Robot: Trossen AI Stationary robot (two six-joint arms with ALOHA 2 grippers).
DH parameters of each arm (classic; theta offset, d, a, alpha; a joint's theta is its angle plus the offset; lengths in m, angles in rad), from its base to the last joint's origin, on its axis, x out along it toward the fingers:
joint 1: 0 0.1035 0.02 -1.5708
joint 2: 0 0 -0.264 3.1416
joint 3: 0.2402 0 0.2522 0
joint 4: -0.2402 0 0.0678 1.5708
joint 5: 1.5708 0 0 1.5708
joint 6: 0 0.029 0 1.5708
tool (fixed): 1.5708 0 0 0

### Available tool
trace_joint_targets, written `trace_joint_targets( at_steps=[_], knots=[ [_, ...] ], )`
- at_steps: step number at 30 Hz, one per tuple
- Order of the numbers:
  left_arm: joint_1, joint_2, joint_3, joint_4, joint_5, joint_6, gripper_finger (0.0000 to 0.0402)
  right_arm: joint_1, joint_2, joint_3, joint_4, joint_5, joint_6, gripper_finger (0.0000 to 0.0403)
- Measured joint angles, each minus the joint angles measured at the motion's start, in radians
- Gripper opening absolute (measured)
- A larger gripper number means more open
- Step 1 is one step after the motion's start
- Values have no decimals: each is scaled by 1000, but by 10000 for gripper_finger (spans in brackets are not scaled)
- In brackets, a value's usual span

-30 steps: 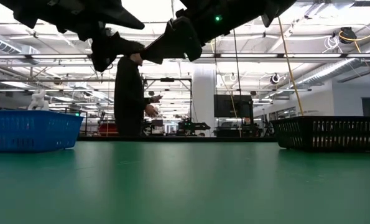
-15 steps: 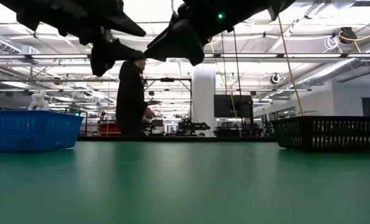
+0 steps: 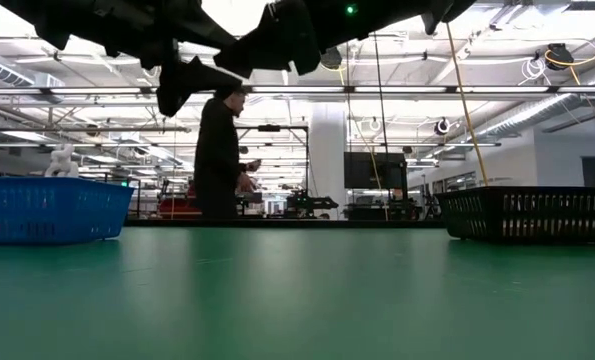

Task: Sort & place blocks by color
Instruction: Put the orange block into the blue bin

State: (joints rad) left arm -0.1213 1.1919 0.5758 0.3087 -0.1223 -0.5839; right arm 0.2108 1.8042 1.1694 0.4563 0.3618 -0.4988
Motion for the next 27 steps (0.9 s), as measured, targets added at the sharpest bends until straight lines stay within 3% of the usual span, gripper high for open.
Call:
trace_joint_targets(
  at_steps=[11, 15, 20, 27],
  knots=[
    [-1, 1, 0, 37, 1, 2, 199, 1, 0, 0, 36, 3, -34, 123],
    [-1, 0, 0, 40, 1, 0, 158, 0, 1, 0, 38, 5, -64, 123],
    [-1, 0, 2, 44, 0, 11, 78, 0, 1, -1, 37, 23, -68, 123],
    [-1, 2, 2, 53, 5, 33, 68, 1, 1, -1, 32, 51, -21, 156]
  ],
)
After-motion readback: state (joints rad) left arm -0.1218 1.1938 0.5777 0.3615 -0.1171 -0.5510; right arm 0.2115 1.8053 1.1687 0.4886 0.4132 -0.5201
